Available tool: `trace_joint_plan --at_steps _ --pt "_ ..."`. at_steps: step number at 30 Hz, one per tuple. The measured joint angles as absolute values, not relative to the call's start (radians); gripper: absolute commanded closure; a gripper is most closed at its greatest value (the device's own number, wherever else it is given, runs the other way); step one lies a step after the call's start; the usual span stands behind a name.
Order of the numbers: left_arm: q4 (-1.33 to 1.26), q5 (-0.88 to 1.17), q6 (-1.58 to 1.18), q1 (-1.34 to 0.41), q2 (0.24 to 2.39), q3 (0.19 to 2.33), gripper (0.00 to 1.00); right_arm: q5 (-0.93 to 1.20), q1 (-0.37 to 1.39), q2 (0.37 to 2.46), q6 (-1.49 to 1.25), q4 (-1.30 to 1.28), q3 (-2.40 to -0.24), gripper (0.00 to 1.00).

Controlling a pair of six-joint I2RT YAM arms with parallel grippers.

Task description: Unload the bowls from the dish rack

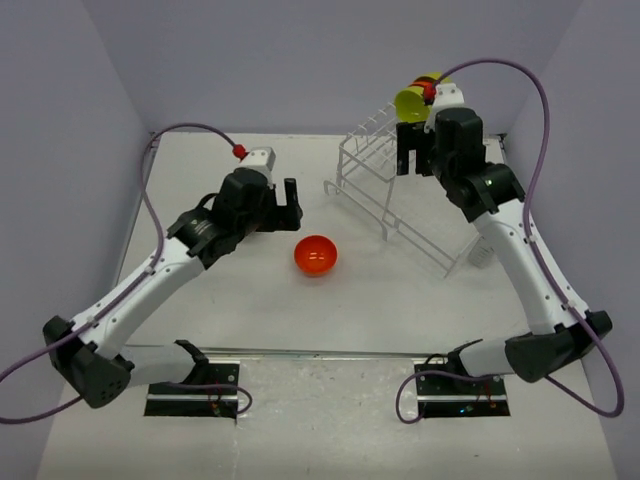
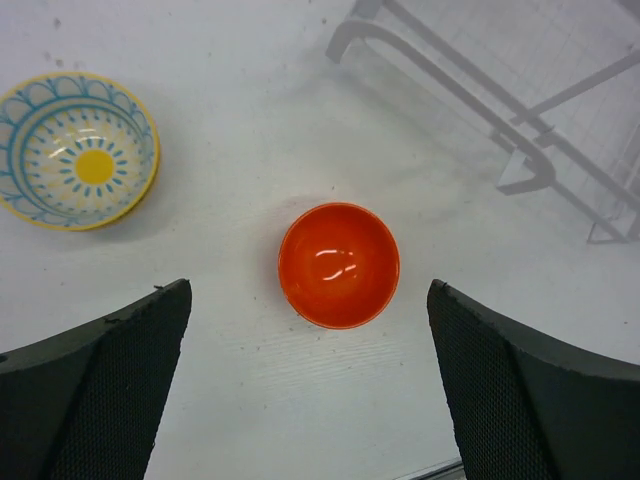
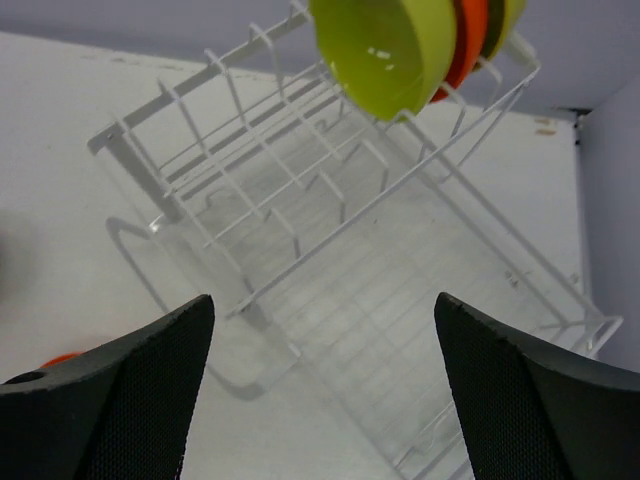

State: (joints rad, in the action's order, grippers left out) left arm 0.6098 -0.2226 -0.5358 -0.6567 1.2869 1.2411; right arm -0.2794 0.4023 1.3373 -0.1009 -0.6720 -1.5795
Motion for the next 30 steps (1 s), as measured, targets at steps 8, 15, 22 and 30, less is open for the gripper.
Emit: trace_joint_plan --at_steps 8,15,22,30 --pt "0.664 -0.360 -0.446 -0.657 0.943 1.209 0.00 -0.553 0.399 1.655 0.120 -0.643 -1.877 0.22" --pt "0.707 -0.464 -0.421 -0.657 0.929 1.040 0.00 -0.684 0.385 1.877 0.304 -0.583 -2.077 0.38" --pt "0.719 -0.495 -0.421 -0.657 0.964 0.969 0.00 -0.745 0.380 1.965 0.447 -0.481 -2.111 0.53" --pt "0.712 -0.543 -0.422 -0.657 0.958 0.949 0.00 -0.774 0.379 2.008 0.546 -0.357 -2.126 0.60"
